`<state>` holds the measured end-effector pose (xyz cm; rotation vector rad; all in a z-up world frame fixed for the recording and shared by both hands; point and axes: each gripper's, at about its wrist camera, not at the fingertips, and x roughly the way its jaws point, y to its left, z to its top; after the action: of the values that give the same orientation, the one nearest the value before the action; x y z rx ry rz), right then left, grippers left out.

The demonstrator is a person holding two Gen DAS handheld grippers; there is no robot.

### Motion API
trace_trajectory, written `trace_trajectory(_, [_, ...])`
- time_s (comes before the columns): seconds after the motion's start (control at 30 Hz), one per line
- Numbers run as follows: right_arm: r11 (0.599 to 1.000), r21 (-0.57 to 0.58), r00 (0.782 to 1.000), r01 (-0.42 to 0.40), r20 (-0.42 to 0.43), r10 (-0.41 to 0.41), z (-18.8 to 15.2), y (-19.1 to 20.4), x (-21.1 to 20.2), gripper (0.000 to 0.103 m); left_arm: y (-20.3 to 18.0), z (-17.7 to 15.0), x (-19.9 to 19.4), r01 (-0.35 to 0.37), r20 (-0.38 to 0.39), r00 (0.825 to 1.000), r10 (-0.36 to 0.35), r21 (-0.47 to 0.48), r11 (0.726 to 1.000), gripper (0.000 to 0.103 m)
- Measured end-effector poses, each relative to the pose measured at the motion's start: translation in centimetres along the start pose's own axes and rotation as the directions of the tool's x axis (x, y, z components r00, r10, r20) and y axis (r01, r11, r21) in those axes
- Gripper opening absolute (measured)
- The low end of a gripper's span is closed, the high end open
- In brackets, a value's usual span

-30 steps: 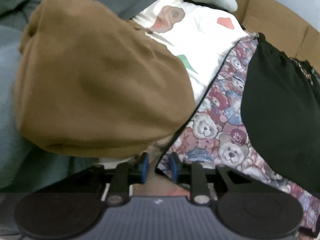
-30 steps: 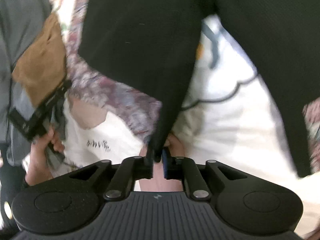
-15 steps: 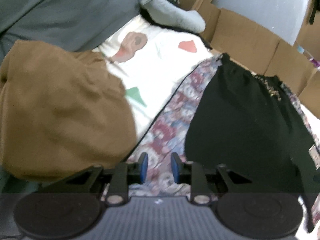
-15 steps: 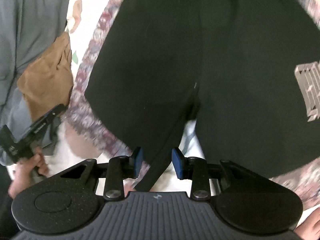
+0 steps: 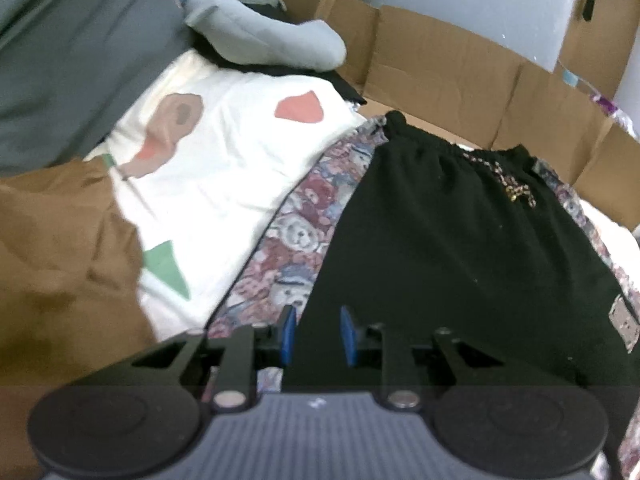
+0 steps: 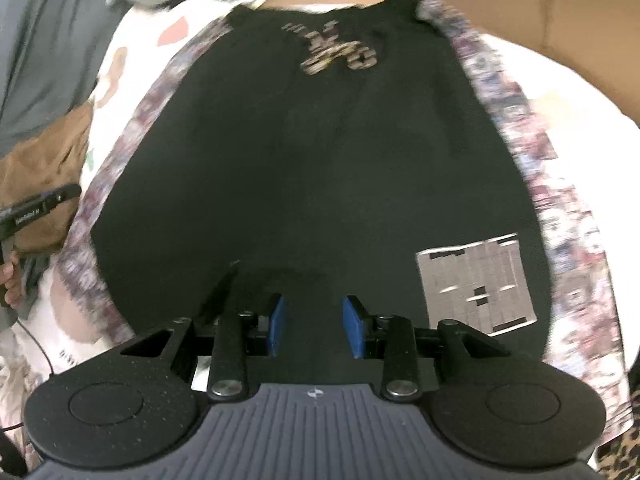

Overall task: Fold clothes
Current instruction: 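Open both grippers and release the black shorts onto the bed, then move both grippers to the waistband and grasp the bear-print side panels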

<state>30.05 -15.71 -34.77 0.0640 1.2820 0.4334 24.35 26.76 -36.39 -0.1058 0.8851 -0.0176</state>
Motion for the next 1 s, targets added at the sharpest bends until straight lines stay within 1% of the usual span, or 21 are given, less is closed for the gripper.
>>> trace_trajectory(0.07, [1.000,0.009,0.999,0.013,0.042,-0.013,-0.2,-1.6,-0.5,0.034,-0.1,0.1,0.7,-0.006,0.006,1.000,0.006,0.009,1.000,0.021])
trace_trajectory(0.1, [1.000,0.009,0.998,0.019,0.065,-0.019,-0.3,-2.2,-0.7,0.034,-0.2,0.2,1.1,-0.013,0.014,1.000,0.013,0.022,1.000,0.021])
trace_trajectory(0.17, [0.999,0.001,0.992,0.051,0.114,-0.050,-0.6,-3.2,-1.0,0.034,-0.1,0.3,1.8,-0.017,0.003,1.000,0.017,0.041,0.999,0.020])
trace_trajectory(0.23, [0.996,0.022,0.985,0.081,0.153,-0.084,-1.0,-4.1,-1.1,0.034,0.1,0.4,2.6,-0.023,-0.010,1.000,0.023,0.049,0.999,0.020])
trace_trajectory(0.33, [0.994,0.047,0.974,0.103,0.196,-0.110,-1.9,-5.6,-1.0,0.034,0.5,0.5,3.7,-0.047,-0.024,0.999,0.048,0.058,0.997,0.020])
trace_trajectory(0.43, [0.990,0.056,0.969,0.127,0.207,-0.136,-2.9,-7.1,-0.5,0.035,1.6,0.0,5.1,-0.095,-0.073,0.992,0.098,0.050,0.994,0.020])
trace_trajectory(0.47, [0.989,0.058,0.967,0.134,0.208,-0.144,-3.2,-7.6,-0.3,0.035,1.9,-0.1,5.5,-0.108,-0.082,0.990,0.111,0.048,0.993,0.018])
trace_trajectory(0.5, [0.988,0.060,0.966,0.142,0.210,-0.152,-3.5,-8.2,-0.1,0.035,2.2,-0.2,5.5,-0.117,-0.080,0.989,0.121,0.051,0.992,0.016])
trace_trajectory(0.53, [0.986,0.061,0.963,0.152,0.214,-0.162,-3.8,-8.7,0.1,0.035,2.2,-0.1,5.6,-0.137,-0.080,0.987,0.142,0.059,0.989,0.009])
trace_trajectory(0.6, [0.983,0.065,0.956,0.174,0.229,-0.184,-4.3,-9.8,0.3,0.036,2.3,0.0,5.6,-0.176,-0.082,0.980,0.182,0.074,0.982,0.003])
trace_trajectory(0.73, [0.972,0.103,0.942,0.212,0.242,-0.231,-5.1,-12.3,1.0,0.038,1.9,0.7,5.5,-0.213,-0.088,0.971,0.221,0.087,0.973,0.003])
trace_trajectory(0.8, [0.962,0.128,0.932,0.242,0.243,-0.267,-5.7,-13.5,1.7,0.038,1.3,1.4,5.1,-0.200,-0.078,0.975,0.208,0.092,0.975,0.005])
trace_trajectory(0.87, [0.962,0.135,0.926,0.238,0.266,-0.266,-6.6,-14.5,2.4,0.037,0.7,2.1,4.6,-0.174,-0.066,0.981,0.180,0.090,0.981,0.006])
trace_trajectory(0.97, [0.961,0.106,0.917,0.254,0.289,-0.274,-7.5,-14.8,2.6,0.037,-0.4,3.5,4.4,-0.121,-0.039,0.991,0.125,0.106,0.987,0.011])
trace_trajectory(1.0, [0.960,0.099,0.915,0.261,0.293,-0.279,-7.6,-14.7,2.6,0.037,-0.8,4.0,4.5,-0.100,-0.033,0.994,0.105,0.112,0.989,0.011])
